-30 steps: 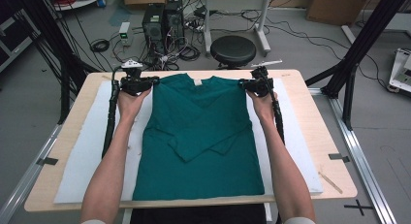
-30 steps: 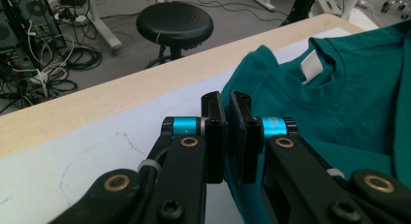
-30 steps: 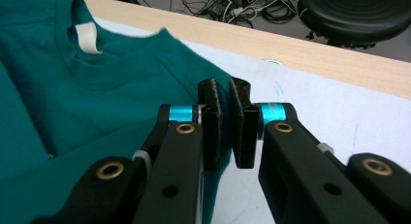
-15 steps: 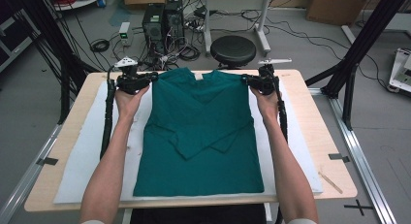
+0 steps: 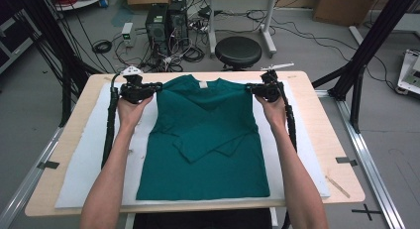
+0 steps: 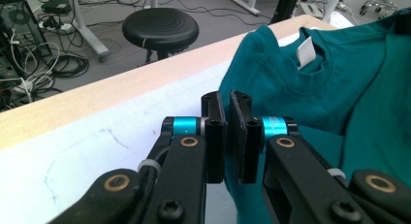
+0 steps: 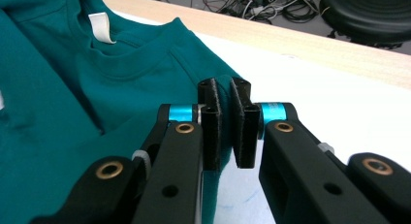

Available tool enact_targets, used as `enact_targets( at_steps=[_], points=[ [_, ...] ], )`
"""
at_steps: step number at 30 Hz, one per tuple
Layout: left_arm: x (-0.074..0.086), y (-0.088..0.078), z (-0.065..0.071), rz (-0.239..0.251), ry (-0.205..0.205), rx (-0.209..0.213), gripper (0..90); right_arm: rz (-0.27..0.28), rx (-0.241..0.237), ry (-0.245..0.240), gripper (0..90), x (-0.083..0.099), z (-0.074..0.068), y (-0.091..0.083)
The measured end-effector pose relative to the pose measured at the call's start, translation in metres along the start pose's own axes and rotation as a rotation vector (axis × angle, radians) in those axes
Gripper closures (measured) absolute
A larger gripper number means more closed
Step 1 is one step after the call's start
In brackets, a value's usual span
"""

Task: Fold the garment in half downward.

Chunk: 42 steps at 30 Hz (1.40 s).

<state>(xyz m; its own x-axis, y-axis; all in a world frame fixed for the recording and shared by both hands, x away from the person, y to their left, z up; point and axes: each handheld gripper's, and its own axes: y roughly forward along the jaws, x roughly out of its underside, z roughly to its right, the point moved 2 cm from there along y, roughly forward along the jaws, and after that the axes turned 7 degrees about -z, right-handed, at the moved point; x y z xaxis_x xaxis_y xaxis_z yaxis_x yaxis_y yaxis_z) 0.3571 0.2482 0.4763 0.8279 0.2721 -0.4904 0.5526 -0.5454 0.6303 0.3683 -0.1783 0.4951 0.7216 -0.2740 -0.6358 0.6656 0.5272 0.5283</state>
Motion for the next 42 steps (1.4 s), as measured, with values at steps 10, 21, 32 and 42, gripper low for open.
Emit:
enact_targets(
  at_steps=[10,21,32,42],
  points=[
    [0.023,-0.011,0.025,-0.031,0.05,0.038,84.8,-0.041,-0.025,-0.037,84.8,0.031,-0.012,-0.006],
    [0.067,-0.024,0.04,-0.06,0.049,0.075,84.8,-0.064,-0.051,-0.034,84.9,0.081,-0.024,-0.011],
    [0.105,-0.049,0.064,-0.087,0.086,0.101,84.8,-0.08,-0.033,-0.084,84.7,0.125,-0.05,-0.024],
    [0.129,-0.064,0.078,-0.131,0.089,0.157,84.7,-0.076,-0.077,-0.081,84.5,0.152,-0.063,-0.039]
  ],
)
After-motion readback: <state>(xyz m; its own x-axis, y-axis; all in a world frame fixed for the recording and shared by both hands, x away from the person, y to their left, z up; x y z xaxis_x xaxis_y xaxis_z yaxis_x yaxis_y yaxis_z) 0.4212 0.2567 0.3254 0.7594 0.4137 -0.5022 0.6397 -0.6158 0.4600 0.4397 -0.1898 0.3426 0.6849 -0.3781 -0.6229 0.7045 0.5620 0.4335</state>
